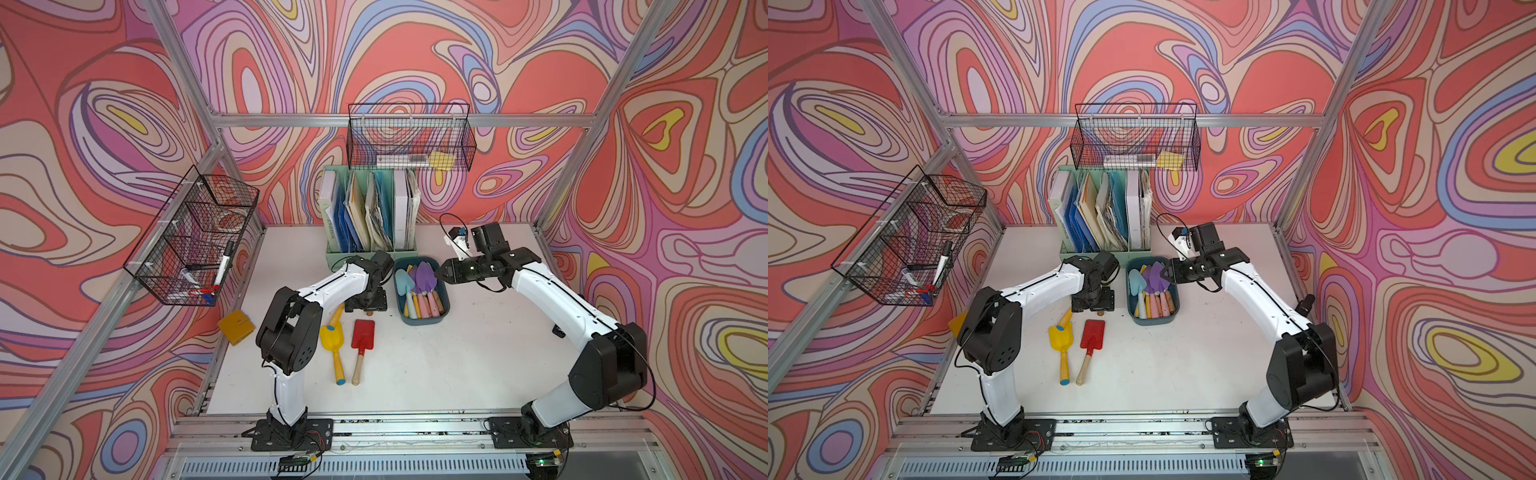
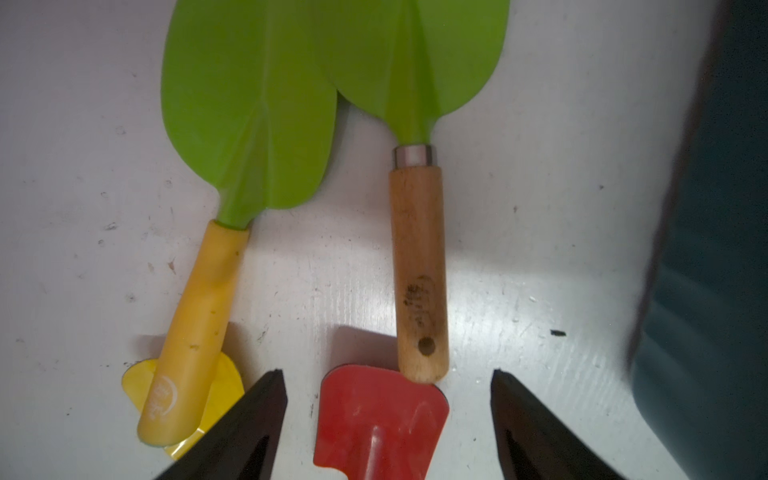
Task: Put the shovel into the storage box
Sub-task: Pick up the shovel from the center of the board.
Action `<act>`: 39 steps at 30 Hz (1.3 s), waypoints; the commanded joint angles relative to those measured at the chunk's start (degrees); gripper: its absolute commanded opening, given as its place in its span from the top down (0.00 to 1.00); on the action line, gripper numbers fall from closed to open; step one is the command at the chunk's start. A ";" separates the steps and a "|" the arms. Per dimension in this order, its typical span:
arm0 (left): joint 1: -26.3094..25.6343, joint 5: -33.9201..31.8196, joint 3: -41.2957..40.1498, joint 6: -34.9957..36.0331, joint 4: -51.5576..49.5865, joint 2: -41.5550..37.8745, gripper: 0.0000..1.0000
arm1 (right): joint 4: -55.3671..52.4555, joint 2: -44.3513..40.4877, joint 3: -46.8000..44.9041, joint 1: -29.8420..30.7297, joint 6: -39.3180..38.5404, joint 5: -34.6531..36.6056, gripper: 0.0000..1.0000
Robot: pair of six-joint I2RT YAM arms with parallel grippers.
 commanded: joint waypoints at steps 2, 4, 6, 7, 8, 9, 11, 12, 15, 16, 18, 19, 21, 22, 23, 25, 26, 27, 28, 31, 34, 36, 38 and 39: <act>0.35 1.95 1.47 0.93 3.47 2.19 0.22 | -0.30 -1.66 -1.32 -0.35 0.87 1.07 0.74; 0.29 1.95 2.06 1.01 3.69 3.06 0.24 | -0.22 -1.82 -1.47 -0.33 1.01 1.05 0.75; 0.42 1.86 2.61 1.12 3.68 3.94 0.28 | -0.24 -1.95 -1.58 -0.33 1.11 1.03 0.75; 0.46 1.89 2.79 1.14 3.74 4.27 0.30 | -0.21 -1.99 -1.63 -0.33 1.18 0.98 0.75; 0.53 1.78 2.88 1.08 3.79 4.66 0.33 | -0.19 -2.12 -1.73 -0.33 1.18 1.04 0.75; 0.56 1.74 2.89 1.02 3.79 4.88 0.35 | -0.16 -2.19 -1.79 -0.34 1.19 1.04 0.76; 0.67 1.39 2.93 1.11 3.84 5.38 0.39 | -0.16 -2.25 -1.82 -0.33 1.27 1.04 0.76; 0.76 1.19 2.97 1.15 3.79 5.60 0.42 | -0.17 -2.27 -1.96 -0.33 1.27 1.04 0.76; 1.05 0.77 2.89 1.15 3.71 6.20 0.53 | -0.16 -2.46 -2.17 -0.33 1.36 1.08 0.76; 1.13 0.77 2.89 1.14 3.78 6.37 0.57 | -0.15 -2.59 -2.32 -0.40 1.36 1.13 0.76; 1.18 0.72 2.89 1.15 3.79 6.69 0.60 | -0.19 -2.71 -2.49 -0.33 1.46 1.14 0.76; 1.22 0.77 2.93 1.15 3.87 6.79 0.64 | -0.20 -2.75 -2.46 -0.33 1.49 1.13 0.76; 1.19 0.77 2.97 1.13 3.96 6.97 0.69 | -0.19 -2.90 -2.47 -0.33 1.53 1.13 0.77; 1.23 0.72 3.06 1.14 3.90 6.96 0.73 | -0.16 -2.99 -2.50 -0.33 1.58 1.22 0.77; 1.19 0.68 3.06 1.13 3.88 6.92 0.75 | -0.20 -3.02 -2.48 -0.35 1.62 1.22 0.77; 1.22 0.57 3.15 1.24 3.80 6.62 0.79 | -0.16 -3.06 -2.43 -0.33 1.62 1.22 0.77; 1.23 0.55 3.23 1.31 3.70 6.35 0.81 | -0.08 -3.08 -2.45 -0.33 1.71 1.22 0.77; 1.19 0.55 3.24 1.40 3.66 5.99 0.82 | -0.11 -3.12 -2.48 -0.37 1.71 1.23 0.77; 1.22 0.56 3.32 1.41 3.49 5.56 0.85 | -0.10 -3.14 -2.49 -0.33 1.80 1.18 0.77; 1.22 0.72 3.75 1.59 2.60 3.94 0.88 | 0.24 -3.21 -2.51 -0.37 2.13 1.00 0.77; 1.14 1.58 4.03 1.76 1.99 1.47 0.88 | 0.80 -3.25 -2.61 -0.35 2.71 0.53 0.77; 1.10 2.52 3.99 1.87 1.85 -0.54 0.88 | 1.25 -3.17 -2.78 -0.37 3.23 0.15 0.77; 0.95 4.10 3.78 2.32 1.78 -2.57 0.88 | 2.09 -2.88 -3.06 -0.33 3.97 -0.65 0.77; 0.86 4.52 3.74 2.52 1.60 -3.51 0.88 | 2.45 -2.71 -3.09 -0.33 4.48 -0.96 0.77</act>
